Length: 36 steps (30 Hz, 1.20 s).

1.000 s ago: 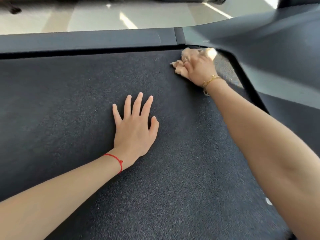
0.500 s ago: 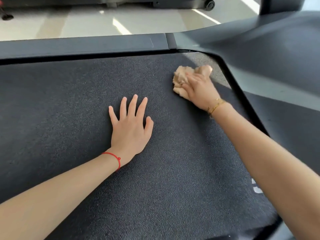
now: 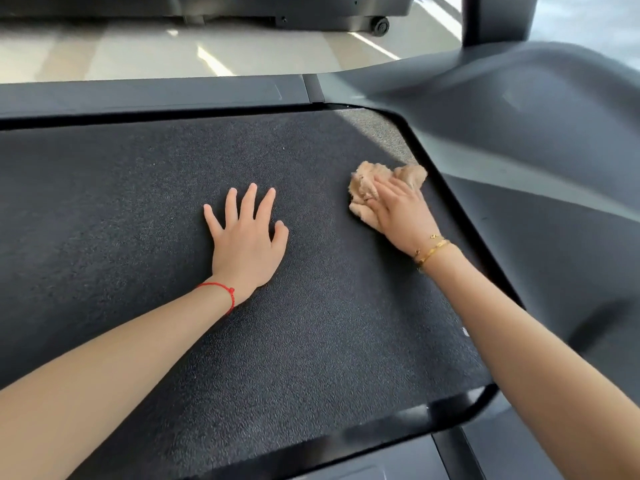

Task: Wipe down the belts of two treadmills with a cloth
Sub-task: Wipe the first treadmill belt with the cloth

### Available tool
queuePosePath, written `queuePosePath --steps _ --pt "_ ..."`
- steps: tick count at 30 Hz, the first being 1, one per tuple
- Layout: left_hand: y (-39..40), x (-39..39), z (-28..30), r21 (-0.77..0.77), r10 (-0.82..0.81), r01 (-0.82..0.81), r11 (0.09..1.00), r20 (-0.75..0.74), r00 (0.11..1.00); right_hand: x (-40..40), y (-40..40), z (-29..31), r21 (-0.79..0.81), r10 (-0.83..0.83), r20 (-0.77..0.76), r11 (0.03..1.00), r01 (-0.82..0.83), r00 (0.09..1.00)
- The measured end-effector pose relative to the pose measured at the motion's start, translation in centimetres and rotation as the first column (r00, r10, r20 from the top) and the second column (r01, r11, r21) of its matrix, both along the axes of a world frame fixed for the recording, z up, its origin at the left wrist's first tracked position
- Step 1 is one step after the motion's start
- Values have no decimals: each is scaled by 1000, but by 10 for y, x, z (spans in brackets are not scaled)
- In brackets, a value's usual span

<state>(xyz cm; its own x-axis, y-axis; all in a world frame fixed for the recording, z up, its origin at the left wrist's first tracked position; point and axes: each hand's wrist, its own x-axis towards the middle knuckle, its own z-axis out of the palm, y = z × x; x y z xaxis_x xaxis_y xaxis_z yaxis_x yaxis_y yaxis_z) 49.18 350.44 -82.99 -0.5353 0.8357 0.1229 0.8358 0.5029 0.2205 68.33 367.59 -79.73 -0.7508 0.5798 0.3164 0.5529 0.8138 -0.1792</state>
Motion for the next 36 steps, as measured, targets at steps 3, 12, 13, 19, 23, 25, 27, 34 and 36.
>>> queuePosePath --steps 3,12,13,19,23,25,27,34,36 --pt "0 0 1 11 0 0 1000 5 1000 11 -43 -13 76 200 -70 978 -194 977" --pt "-18 -8 2 -9 -111 112 994 33 993 57 -19 -2 65 -60 -44 996 63 997" --pt "-23 -9 2 -4 -126 126 992 29 992 58 -24 -1 42 -83 -29 996 84 996" --pt "-50 -1 -1 14 -142 142 990 5 990 55 -116 -15 38 169 -11 985 -168 986" --pt "-62 -2 -4 25 -175 175 984 -1 985 82 -140 -25 -5 189 42 982 -189 981" --pt "-68 -4 -5 26 -195 195 980 -2 981 98 -131 -20 6 113 12 994 -113 994" --pt "-72 -3 -4 31 -202 203 979 -6 979 114 -117 -18 12 -29 13 1000 29 999" --pt "-74 2 -2 47 -191 191 981 -7 982 104 -175 -19 -94 -138 12 986 139 990" --pt "-74 1 -2 44 -192 192 980 -5 981 108 -203 -18 -126 -32 16 991 34 999"
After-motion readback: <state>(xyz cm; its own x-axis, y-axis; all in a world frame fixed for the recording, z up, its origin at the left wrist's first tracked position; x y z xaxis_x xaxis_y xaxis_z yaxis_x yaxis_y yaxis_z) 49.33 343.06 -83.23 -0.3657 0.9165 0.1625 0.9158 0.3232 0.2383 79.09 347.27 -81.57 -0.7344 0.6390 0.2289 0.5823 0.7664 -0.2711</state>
